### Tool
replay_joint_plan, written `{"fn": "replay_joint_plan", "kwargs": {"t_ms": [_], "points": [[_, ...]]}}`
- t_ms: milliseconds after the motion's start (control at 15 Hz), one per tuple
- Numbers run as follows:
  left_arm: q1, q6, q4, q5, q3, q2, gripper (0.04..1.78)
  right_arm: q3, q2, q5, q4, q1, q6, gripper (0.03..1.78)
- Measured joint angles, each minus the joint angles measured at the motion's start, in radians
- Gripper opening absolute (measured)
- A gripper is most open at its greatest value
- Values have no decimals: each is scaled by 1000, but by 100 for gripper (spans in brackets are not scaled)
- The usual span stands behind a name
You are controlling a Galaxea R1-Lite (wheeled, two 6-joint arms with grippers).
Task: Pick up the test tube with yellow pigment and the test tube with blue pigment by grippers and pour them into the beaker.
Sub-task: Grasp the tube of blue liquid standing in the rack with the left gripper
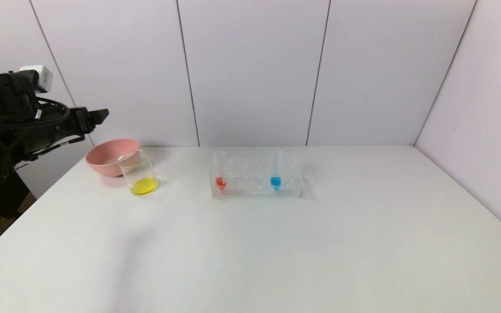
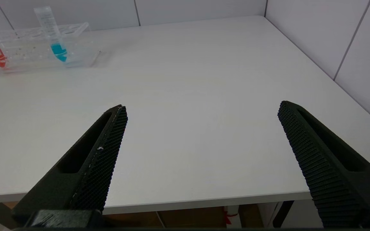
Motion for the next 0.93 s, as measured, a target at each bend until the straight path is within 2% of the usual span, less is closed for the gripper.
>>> {"fn": "replay_joint_plan", "kwargs": {"t_ms": [133, 400, 600, 733, 933], "points": [[-45, -53, 7, 42, 14, -67, 176, 0, 0, 0, 0, 0, 0, 171], [-186, -101, 35, 57, 50, -173, 176, 0, 0, 0, 0, 0, 0, 171], [-351, -120, 45, 80, 117, -235, 176, 0, 0, 0, 0, 0, 0, 171], [-491, -143, 42, 132, 169, -268, 176, 0, 0, 0, 0, 0, 0, 171], [-639, -155, 34, 202, 231, -279, 176, 0, 0, 0, 0, 0, 0, 171]]}}
